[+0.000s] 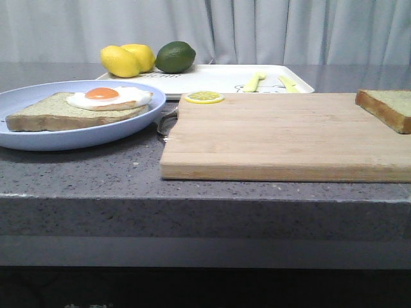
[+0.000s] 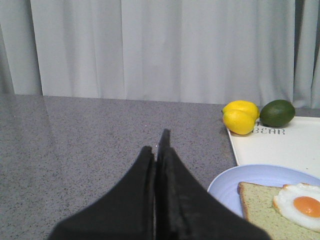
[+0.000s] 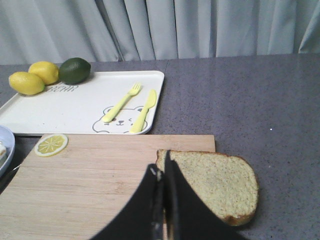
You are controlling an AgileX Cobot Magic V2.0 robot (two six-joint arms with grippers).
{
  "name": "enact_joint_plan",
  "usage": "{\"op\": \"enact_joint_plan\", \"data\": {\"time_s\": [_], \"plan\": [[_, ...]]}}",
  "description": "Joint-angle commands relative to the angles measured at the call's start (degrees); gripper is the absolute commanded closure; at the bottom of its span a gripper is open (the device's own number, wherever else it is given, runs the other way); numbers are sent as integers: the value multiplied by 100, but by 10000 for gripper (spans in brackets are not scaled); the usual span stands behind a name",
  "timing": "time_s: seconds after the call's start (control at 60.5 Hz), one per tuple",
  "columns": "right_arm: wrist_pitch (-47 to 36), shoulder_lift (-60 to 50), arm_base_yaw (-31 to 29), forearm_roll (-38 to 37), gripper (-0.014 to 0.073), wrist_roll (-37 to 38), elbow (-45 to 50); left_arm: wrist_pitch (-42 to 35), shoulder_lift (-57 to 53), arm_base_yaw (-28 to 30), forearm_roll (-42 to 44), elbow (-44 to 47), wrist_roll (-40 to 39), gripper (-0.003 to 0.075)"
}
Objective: Place bread and move sandwich to tray
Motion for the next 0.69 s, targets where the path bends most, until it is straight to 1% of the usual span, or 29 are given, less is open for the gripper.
{"op": "enact_joint_plan", "data": {"time_s": [0.0, 0.033, 0.083, 0.116, 0.165, 0.198, 0.215, 0.231, 0.248, 0.264, 0.281, 0.297, 0.314, 0.33, 0.363, 0.397, 0.562, 0.677], "plan": [[-440, 116, -34, 43, 656, -40, -222, -491, 108, -32, 23, -202, 16, 739], [-440, 116, -34, 43, 634, -40, -222, -503, 108, -32, 23, -202, 16, 738], [-440, 116, -34, 43, 561, -40, -222, -503, 108, -32, 23, -202, 16, 711], [-425, 116, -34, 43, 505, -40, -222, -503, 108, -32, 23, -202, 16, 678], [-372, 116, -34, 43, 383, -40, -222, -536, 108, -32, 23, -181, 16, 589], [-314, 116, -34, 43, 258, -40, -222, -536, 108, -32, 23, -172, 16, 501], [-294, 116, -34, 43, 215, -40, -222, -536, 108, -32, 23, -168, 16, 442], [-282, 116, -34, 43, 172, -40, -222, -536, 108, -32, 23, -169, 16, 401], [-267, 116, -34, 43, 111, -40, -222, -536, 108, -32, 23, -169, 16, 339], [-266, 116, -34, 43, 72, -40, -222, -536, 108, -32, 23, -169, 5, 298], [-266, 116, -34, 43, 2, -40, -222, -536, 108, -32, 11, -169, 5, 206], [-266, 124, -34, 43, -43, -40, -222, -536, 108, -32, 11, -169, 5, 159], [-275, 124, -34, 43, -70, -40, -222, -536, 108, -32, 11, -169, 5, 132], [-285, 124, -34, 43, -70, -40, -222, -536, 108, -32, 11, -169, 5, 97], [-313, 124, -34, 43, -57, -40, -222, -536, 108, -32, 11, -169, 5, 55], [-340, 124, -34, 55, -46, -40, -222, -536, 108, -32, 11, -169, 5, 34], [-352, 218, -36, 55, -48, -40, -266, -536, 108, -32, 11, -169, 5, 29], [-224, 682, -47, 41, -48, -40, -561, -536, 108, -32, 11, -169, 5, 29]]}}
